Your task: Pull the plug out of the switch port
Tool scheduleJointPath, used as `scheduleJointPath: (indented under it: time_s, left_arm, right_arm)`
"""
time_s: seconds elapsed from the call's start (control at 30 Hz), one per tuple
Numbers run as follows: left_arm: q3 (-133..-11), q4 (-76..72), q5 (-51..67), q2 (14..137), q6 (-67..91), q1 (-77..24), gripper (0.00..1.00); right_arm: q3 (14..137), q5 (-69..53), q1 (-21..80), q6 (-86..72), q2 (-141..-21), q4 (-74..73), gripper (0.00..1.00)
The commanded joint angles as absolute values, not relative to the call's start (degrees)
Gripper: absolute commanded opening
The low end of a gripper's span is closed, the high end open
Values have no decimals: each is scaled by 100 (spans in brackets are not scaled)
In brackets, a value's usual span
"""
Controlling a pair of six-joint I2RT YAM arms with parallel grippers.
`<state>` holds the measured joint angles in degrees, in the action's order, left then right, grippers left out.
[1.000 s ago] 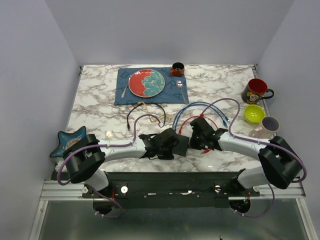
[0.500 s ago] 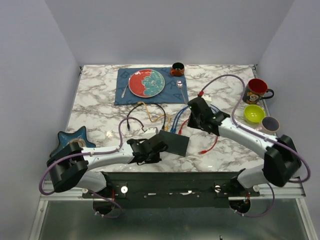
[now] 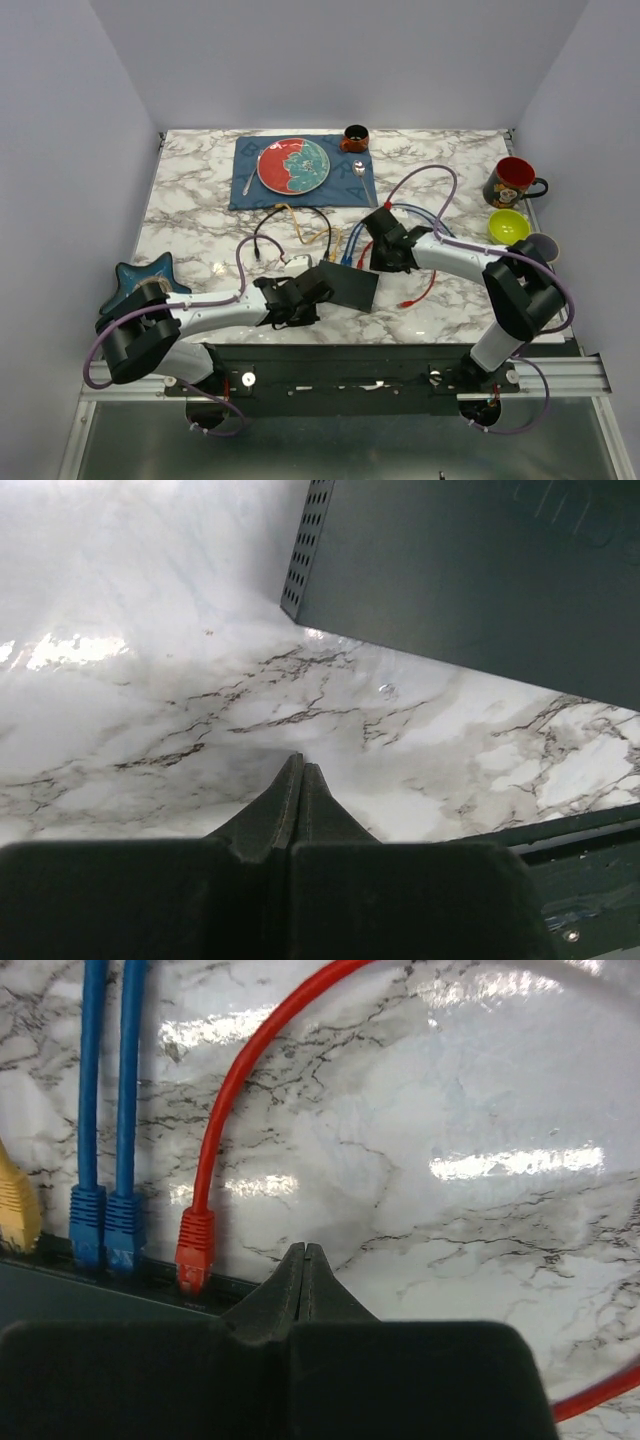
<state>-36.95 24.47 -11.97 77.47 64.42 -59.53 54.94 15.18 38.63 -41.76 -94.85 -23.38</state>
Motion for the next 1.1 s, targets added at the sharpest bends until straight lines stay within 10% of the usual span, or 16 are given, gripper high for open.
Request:
scheduleJointPath:
  time_s: [0.0, 1.07]
  left_arm:
    - [-3700, 2189, -1161, 7989, 6302, -5845, 0]
    - [-4816, 2698, -1072, 8402, 5353, -4351, 12]
  right_arm:
    - [4905, 994, 3963, -4280, -9405, -1829, 1]
    - [5176, -457, 6003, -5080, -9316, -879, 1]
